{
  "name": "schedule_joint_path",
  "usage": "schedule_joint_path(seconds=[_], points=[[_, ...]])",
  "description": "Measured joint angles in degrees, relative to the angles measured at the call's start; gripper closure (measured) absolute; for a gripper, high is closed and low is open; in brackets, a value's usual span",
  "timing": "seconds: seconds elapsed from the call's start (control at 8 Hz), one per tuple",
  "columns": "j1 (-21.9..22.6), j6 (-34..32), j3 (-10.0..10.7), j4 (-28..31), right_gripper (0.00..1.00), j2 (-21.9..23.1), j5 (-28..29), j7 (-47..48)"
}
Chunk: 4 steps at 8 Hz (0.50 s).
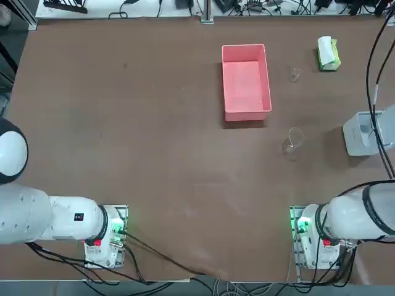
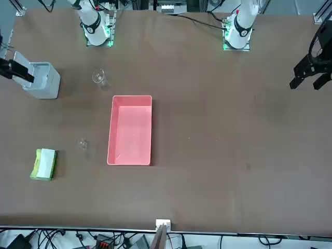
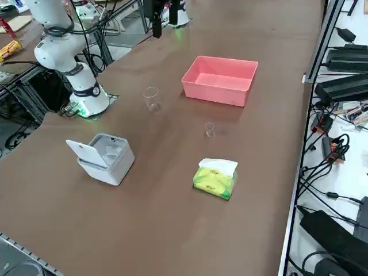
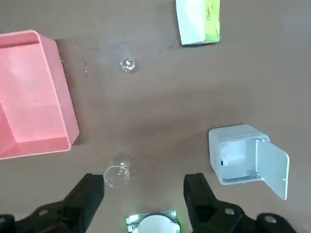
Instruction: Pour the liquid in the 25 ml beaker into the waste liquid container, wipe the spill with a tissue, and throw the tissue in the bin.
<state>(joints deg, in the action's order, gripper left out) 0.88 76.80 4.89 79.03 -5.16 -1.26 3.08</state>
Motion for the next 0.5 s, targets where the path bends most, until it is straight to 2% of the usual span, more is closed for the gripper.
schedule_joint_path(seconds=[0.5], points=[[-1.4,1.8,-1.1,2.4,0.00,0.2,0.0,0.1]])
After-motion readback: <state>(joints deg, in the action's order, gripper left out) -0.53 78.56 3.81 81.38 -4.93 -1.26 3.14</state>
